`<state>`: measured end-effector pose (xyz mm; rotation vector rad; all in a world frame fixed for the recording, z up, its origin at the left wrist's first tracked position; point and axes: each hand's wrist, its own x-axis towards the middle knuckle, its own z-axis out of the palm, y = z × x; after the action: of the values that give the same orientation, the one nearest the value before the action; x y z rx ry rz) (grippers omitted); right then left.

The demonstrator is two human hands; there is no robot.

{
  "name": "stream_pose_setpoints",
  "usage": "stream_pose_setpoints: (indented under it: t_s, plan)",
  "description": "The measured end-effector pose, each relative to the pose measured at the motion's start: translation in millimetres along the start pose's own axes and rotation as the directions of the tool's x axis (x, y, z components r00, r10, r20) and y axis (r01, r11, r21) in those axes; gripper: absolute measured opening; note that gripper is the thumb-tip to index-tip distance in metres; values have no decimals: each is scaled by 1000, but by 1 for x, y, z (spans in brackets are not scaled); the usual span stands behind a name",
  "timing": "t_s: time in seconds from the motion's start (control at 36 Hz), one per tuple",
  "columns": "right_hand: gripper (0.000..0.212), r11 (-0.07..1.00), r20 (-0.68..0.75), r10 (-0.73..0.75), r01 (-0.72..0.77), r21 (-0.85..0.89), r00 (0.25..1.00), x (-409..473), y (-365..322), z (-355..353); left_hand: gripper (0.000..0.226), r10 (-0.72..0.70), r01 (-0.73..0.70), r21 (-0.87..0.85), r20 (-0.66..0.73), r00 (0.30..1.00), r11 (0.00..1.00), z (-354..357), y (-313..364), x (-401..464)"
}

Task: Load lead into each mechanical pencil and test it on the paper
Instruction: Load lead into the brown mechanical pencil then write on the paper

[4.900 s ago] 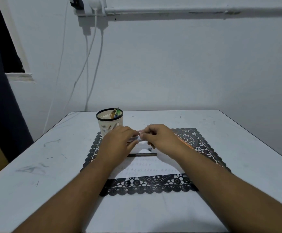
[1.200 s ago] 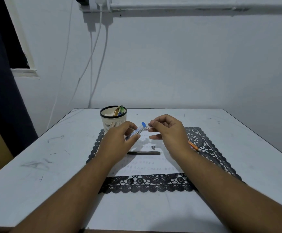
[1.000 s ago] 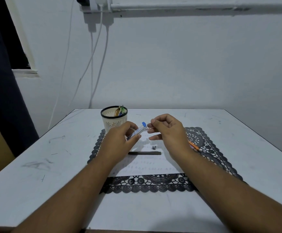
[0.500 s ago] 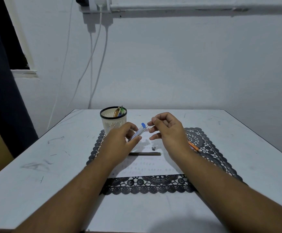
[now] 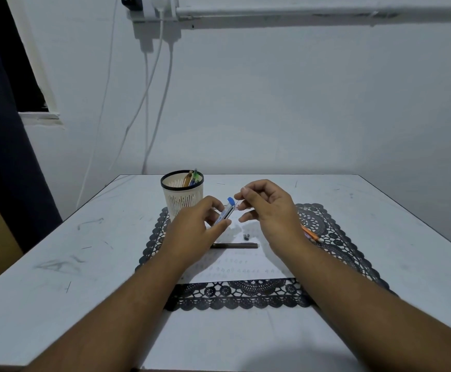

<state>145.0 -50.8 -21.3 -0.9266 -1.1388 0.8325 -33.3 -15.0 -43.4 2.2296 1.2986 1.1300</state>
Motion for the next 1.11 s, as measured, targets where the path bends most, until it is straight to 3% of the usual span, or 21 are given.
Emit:
stream_pose_setpoints:
  t_s: [0.42,0.64,0.94,1.11]
  plan:
    - [9,998,28,-4,2,64,1000,-2,-4,0,21,10,-10,-46,1,1000,999,-1,2,1]
    - [11,995,110,9,-20,100,994,1,-2,-3,21,18,-19,-48,-14,1000,999,-1,1,1]
    - [10,993,52,18,-24,116,998,4,-9,-6,20,52,-53,-32,-41,998,998,-1,1,2]
    - [7,974,-53,34,-21,228,998,11,-14,-14,21,48,-49,-30,-54,997,998,-4,5,0]
